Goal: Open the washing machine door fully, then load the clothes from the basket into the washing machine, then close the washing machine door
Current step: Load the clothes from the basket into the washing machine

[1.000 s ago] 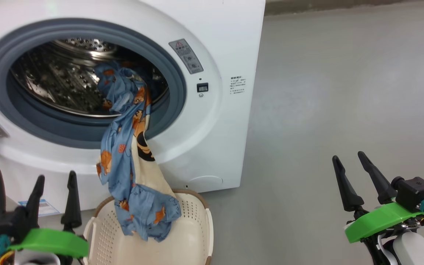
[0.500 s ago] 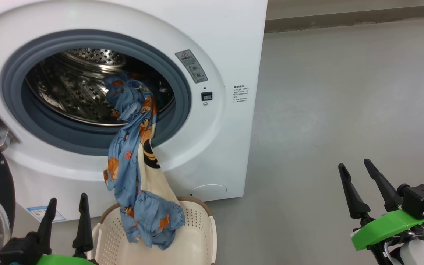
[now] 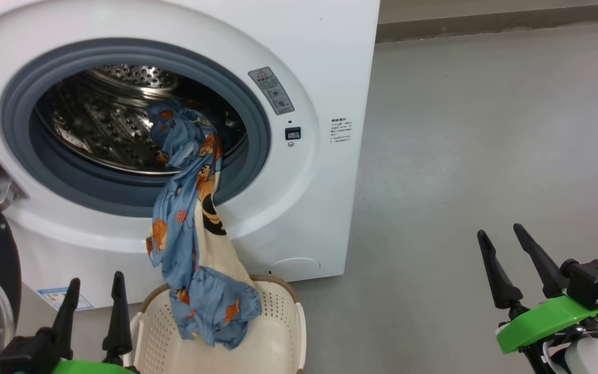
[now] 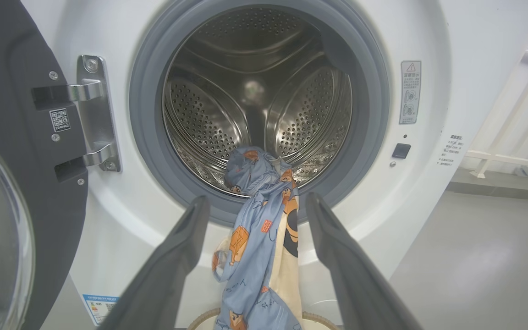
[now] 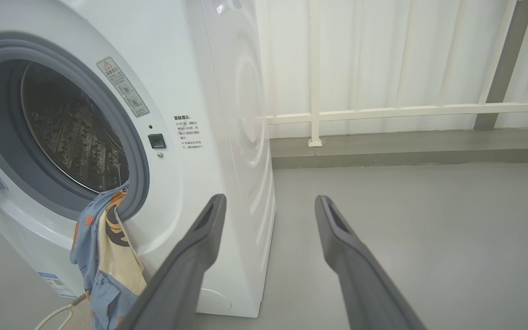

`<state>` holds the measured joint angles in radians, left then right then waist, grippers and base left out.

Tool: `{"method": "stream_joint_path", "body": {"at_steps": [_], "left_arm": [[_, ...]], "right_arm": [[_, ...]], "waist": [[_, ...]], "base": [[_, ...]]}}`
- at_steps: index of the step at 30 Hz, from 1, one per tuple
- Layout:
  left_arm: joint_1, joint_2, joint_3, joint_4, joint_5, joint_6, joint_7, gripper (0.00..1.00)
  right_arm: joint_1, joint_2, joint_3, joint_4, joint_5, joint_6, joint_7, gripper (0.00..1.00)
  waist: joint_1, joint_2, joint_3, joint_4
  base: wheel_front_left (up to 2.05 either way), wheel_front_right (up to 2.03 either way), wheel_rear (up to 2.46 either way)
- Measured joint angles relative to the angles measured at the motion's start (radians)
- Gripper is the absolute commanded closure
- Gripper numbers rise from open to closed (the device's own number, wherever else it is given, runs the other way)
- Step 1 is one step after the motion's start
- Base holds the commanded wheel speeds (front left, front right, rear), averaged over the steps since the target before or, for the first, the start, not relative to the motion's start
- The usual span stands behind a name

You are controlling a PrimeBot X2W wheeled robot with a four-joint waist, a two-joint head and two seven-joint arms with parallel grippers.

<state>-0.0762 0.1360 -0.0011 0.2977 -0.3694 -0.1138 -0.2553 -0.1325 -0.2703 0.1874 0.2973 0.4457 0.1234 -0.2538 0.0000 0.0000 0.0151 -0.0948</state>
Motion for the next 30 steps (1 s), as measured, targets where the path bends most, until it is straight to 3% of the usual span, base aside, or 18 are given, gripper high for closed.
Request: {"method": "stream_joint_path", "body": {"at_steps": [30], "left_arm": [[-0.001, 0.001, -0.022, 0.0, -0.011, 0.01, 0.0, 0.0]], "right_arm": [[-0.002, -0.002, -0.001, 0.0, 0.0, 0.0, 0.0, 0.0]], "waist": [[0.0, 0.0001, 0.009, 0.002]], "base": [[0.0, 0.0, 0.0]]}}
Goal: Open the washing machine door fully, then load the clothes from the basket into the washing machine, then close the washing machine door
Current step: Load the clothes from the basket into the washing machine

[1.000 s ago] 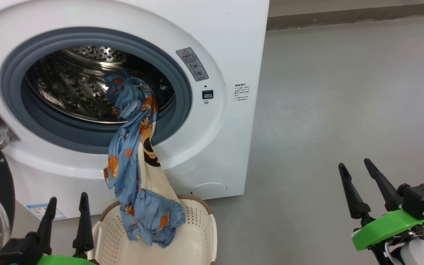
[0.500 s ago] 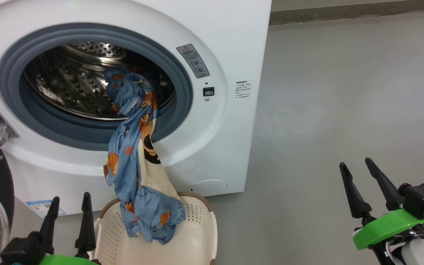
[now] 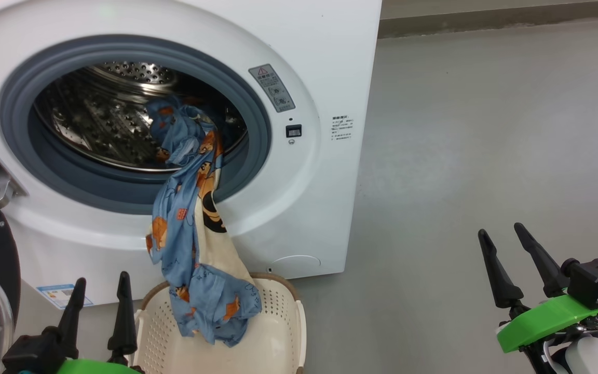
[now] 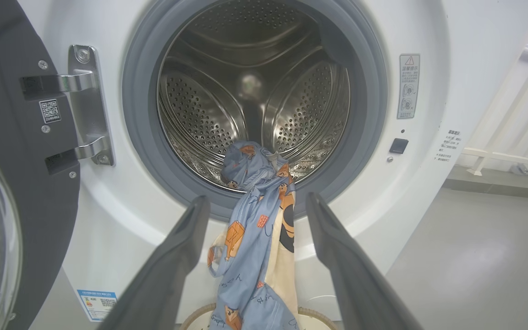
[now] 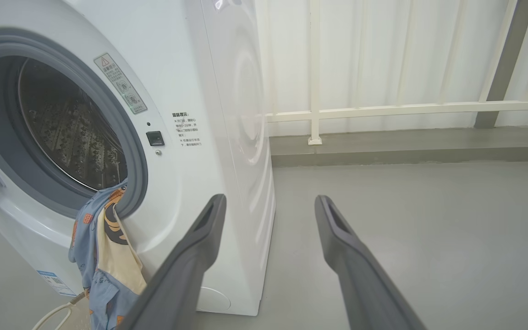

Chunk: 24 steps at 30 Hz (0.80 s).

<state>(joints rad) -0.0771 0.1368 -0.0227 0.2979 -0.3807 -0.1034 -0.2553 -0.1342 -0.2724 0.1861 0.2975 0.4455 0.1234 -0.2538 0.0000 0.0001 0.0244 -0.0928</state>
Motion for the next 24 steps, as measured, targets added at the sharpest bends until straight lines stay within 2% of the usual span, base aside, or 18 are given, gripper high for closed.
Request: {"method": "stream_joint_path", "body": {"at_steps": [12, 20, 24], "left_arm": [[-0.004, 0.004, -0.019, 0.015, -0.007, 0.007, 0.019, 0.0], [-0.064, 0.012, -0.053, 0.127, -0.033, -0.007, 0.029, 0.0], [-0.119, 0.035, -0.084, 0.209, -0.049, -0.017, 0.04, 0.0]], "right_arm": [[-0.002, 0.017, -0.001, -0.012, -0.001, 0.0, 0.0, 0.0], [-0.02, 0.041, -0.008, -0.025, -0.005, 0.0, 0.0, 0.0], [-0.05, 0.06, -0.013, -0.039, -0.009, 0.0, 0.0, 0.0]], "waist": [[0.0, 0.0, 0.038, -0.006], [0.0, 0.0, 0.109, -0.014], [0.0001, 0.0, 0.157, -0.02]], "base": [[0.0, 0.0, 0.0], [0.0, 0.0, 0.0], [0.0, 0.0, 0.0]]}}
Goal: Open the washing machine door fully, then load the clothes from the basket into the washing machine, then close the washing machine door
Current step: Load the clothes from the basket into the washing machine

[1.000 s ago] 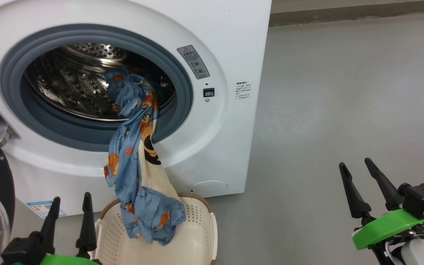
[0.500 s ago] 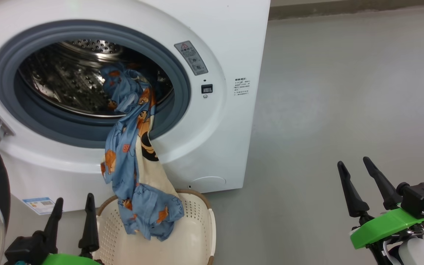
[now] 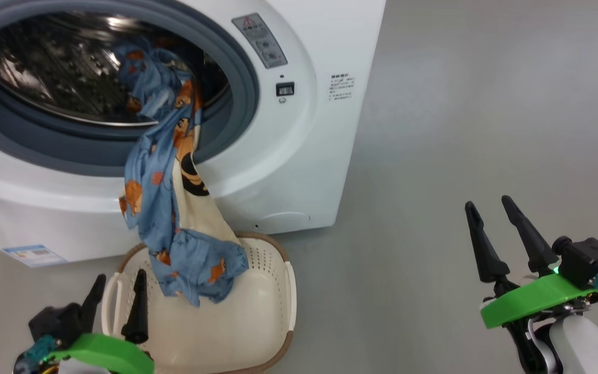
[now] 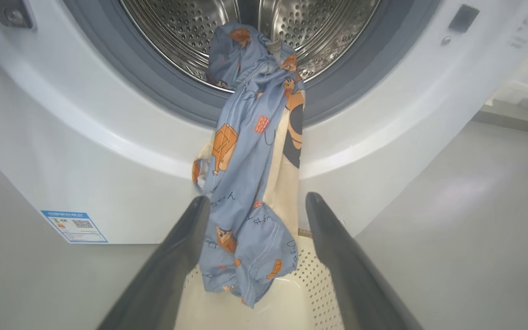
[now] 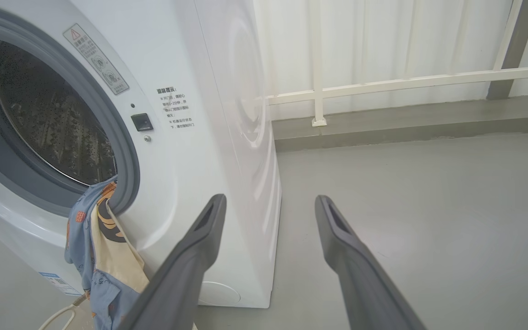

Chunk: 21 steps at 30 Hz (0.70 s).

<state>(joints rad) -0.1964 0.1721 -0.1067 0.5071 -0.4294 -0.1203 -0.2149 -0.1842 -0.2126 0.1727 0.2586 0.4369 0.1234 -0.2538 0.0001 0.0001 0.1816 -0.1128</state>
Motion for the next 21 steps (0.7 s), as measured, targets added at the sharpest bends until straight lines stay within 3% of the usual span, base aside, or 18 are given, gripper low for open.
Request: {"method": "stream_joint_path", "body": {"at_steps": [14, 21], "left_arm": [[-0.273, 0.066, -0.123, 0.342, -0.063, -0.008, 0.06, 0.0], [-0.374, 0.087, -0.169, 0.448, -0.095, -0.008, 0.062, 0.0]], "right_arm": [[-0.089, 0.064, -0.013, -0.028, -0.037, 0.0, 0.0, 0.0], [-0.121, 0.086, -0.014, -0.049, -0.041, 0.0, 0.0, 0.0]], "waist": [[0.0001, 0.0, 0.198, -0.046], [0.0, 0.0, 0.267, -0.074]], "base": [[0.0, 0.0, 0.0], [0.0, 0.0, 0.0]]}}
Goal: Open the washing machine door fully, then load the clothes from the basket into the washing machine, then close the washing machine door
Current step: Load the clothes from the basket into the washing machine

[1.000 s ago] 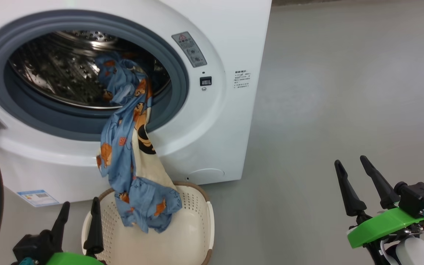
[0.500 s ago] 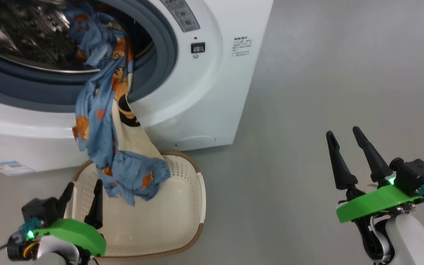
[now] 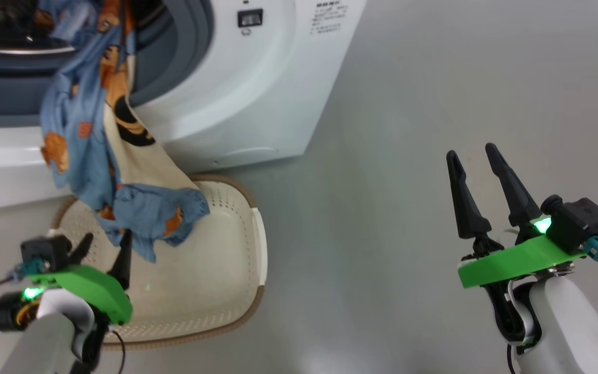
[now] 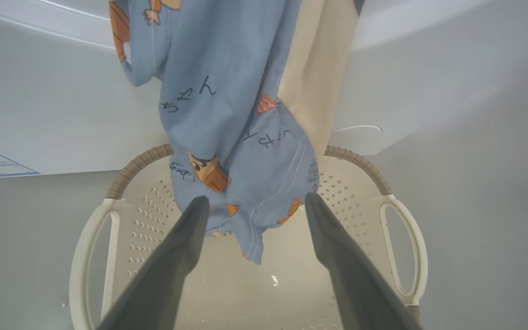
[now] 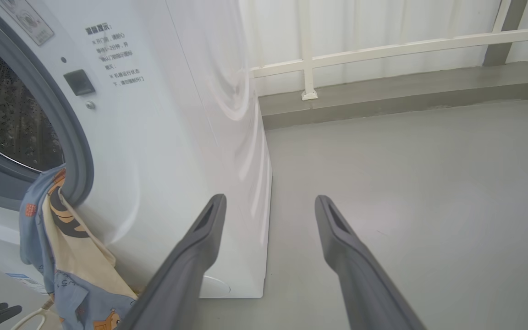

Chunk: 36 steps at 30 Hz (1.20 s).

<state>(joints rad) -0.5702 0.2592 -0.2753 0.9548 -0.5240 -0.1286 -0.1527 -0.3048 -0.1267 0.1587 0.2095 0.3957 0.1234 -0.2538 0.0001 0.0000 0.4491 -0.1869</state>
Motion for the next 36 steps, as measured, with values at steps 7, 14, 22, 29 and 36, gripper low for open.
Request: {"method": "stream_joint_path", "body": {"at_steps": [7, 14, 22, 29, 36], "left_arm": [[-0.114, 0.02, -0.027, 0.089, -0.039, 0.0, -0.022, 0.0], [-0.222, 0.04, -0.024, 0.168, -0.061, 0.0, -0.063, 0.0], [-0.32, 0.056, -0.004, 0.249, -0.065, 0.017, -0.086, 0.0], [-0.373, 0.072, 0.025, 0.226, -0.064, 0.047, -0.095, 0.0], [-0.316, 0.076, 0.09, 0.091, -0.021, 0.076, -0.084, 0.96]], "right_arm": [[-0.041, 0.017, 0.001, -0.014, -0.019, 0.0, 0.0, 0.0], [-0.059, 0.032, 0.005, -0.017, -0.02, 0.0, 0.0, 0.0], [-0.062, 0.048, 0.007, -0.025, -0.021, 0.0, 0.0, 0.0], [-0.083, 0.058, 0.007, -0.037, -0.027, 0.0, 0.0, 0.0], [-0.094, 0.065, 0.007, -0.036, -0.027, 0.0, 0.0, 0.0]], "waist": [[0.0001, 0.0, 0.082, -0.028], [0.0, 0.0, 0.143, -0.06], [0.0, 0.0, 0.194, -0.093], [-0.0001, 0.0, 0.237, -0.109], [0.0, 0.0, 0.267, -0.112]], "base": [[0.0, 0.0, 0.0], [0.0, 0.0, 0.0], [0.0, 0.0, 0.0], [0.0, 0.0, 0.0], [0.0, 0.0, 0.0]]}}
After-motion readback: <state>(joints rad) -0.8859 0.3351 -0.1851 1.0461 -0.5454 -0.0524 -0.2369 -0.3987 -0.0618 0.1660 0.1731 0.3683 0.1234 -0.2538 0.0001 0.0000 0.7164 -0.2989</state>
